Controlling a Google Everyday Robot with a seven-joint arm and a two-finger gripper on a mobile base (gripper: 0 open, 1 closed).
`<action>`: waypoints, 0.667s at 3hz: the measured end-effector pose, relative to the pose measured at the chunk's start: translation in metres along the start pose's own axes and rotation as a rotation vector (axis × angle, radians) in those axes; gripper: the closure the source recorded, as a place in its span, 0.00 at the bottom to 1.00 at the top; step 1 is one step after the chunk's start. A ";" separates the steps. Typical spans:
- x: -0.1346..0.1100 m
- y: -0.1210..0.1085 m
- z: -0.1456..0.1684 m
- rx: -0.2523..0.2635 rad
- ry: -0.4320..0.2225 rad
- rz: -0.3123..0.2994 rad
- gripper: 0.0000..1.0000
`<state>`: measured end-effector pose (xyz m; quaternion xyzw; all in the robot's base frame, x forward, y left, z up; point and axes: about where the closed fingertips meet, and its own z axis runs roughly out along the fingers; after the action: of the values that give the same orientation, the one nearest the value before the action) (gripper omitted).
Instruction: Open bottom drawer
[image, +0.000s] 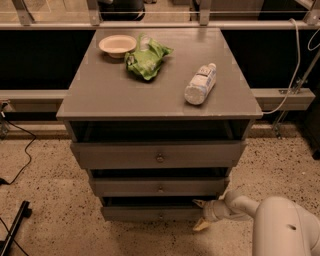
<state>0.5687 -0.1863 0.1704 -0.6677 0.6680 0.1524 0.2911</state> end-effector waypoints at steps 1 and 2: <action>0.009 0.004 0.002 -0.027 0.001 0.000 0.47; 0.007 0.012 -0.009 -0.024 -0.063 0.008 0.70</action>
Offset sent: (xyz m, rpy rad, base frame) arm -0.0296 -0.0262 0.0182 0.1645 0.0117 0.0190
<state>0.5554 -0.1964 0.1706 -0.6633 0.6594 0.1823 0.3032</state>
